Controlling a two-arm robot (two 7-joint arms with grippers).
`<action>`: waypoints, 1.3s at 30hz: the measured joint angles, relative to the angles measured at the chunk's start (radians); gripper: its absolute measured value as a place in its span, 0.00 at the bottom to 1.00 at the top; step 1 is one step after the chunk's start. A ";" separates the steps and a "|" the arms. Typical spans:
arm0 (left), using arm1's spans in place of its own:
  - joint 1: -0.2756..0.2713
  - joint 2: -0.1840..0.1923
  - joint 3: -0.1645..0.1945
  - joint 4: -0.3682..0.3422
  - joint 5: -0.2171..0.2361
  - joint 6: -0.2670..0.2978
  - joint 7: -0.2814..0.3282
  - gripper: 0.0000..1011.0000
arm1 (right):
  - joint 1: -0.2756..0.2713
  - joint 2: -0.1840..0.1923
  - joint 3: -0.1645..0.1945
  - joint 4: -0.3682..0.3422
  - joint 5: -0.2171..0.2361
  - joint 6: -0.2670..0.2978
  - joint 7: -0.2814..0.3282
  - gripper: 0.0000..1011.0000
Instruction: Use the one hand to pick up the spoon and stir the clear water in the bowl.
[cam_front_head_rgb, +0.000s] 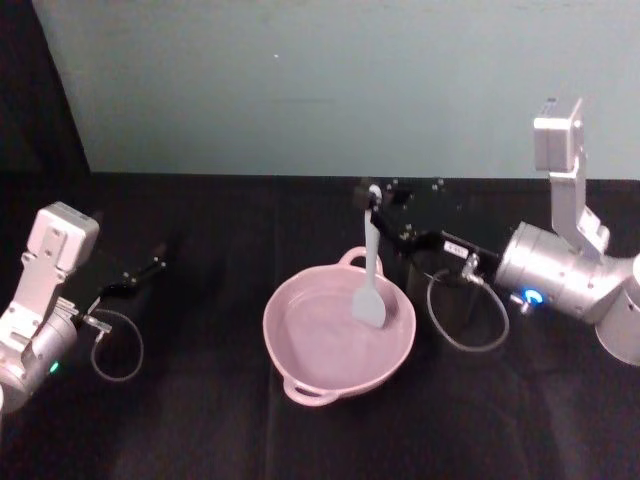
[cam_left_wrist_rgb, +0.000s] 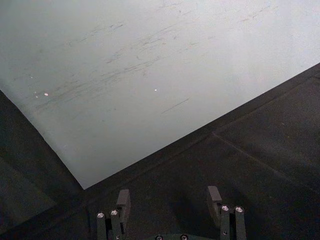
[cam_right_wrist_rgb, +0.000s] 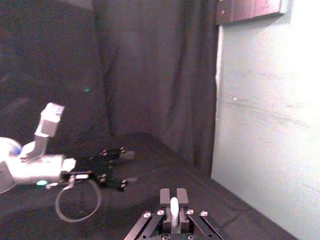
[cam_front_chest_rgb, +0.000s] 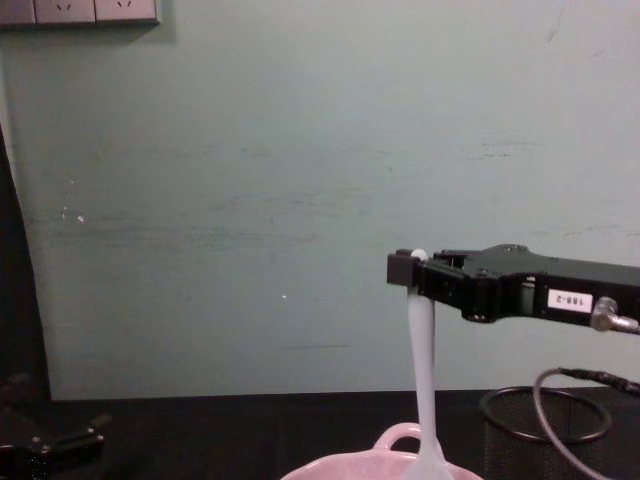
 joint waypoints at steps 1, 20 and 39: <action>0.000 0.000 0.000 0.000 0.000 0.000 0.000 0.99 | -0.005 0.004 0.000 -0.010 -0.001 0.004 0.000 0.08; 0.000 0.000 0.000 0.000 0.000 0.000 0.000 0.99 | 0.031 -0.071 -0.085 -0.003 -0.012 0.034 0.039 0.08; 0.000 0.000 0.000 0.000 0.000 0.000 0.000 0.99 | 0.020 -0.044 0.005 0.047 -0.007 0.007 -0.024 0.08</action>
